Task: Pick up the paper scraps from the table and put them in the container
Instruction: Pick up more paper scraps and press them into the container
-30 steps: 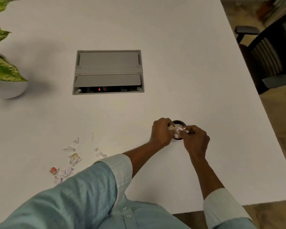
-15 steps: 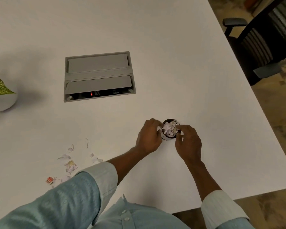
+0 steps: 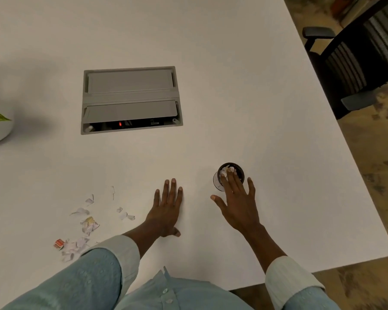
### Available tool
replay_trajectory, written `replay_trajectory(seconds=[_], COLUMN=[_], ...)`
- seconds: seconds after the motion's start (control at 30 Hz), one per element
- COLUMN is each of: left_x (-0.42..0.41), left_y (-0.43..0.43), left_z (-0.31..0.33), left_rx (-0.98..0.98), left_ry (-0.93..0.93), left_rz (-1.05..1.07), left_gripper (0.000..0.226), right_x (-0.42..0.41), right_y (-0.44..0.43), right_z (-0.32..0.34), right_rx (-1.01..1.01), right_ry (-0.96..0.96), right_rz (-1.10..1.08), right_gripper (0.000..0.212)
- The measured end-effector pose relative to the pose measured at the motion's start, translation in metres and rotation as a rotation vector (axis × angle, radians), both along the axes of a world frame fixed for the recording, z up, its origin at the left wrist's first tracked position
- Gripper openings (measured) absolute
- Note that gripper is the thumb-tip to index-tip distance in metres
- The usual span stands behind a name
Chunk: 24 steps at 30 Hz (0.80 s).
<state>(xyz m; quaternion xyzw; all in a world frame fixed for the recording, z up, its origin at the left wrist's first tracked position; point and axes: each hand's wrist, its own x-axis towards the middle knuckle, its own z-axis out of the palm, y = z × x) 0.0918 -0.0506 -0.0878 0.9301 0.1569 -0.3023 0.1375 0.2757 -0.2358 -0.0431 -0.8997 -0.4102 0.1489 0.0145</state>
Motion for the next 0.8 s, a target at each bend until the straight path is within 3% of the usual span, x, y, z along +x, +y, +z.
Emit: replay_trajectory(seconds=[0.37,0.6,0.8], left_x=[-0.005,-0.017,-0.046], left_y=[0.005,0.013,0.012], left_z=[0.001,0.007,0.013], left_rx=[0.038,0.005,-0.104], left_ry=[-0.030,-0.087,-0.142], left_rz=[-0.020,-0.011,0.045], left_gripper=[0.148,0.121,0.090], right_x=[0.017,0.013,0.004], right_y=[0.026,0.028,0.027], right_z=[0.011,0.027,0.032], right_rx=[-0.141,0.103,0.268], right_ry=[0.054,0.017,-0.063], right_rz=[-0.024,-0.123,-0.143], right_gripper=[0.072,0.035,0.030])
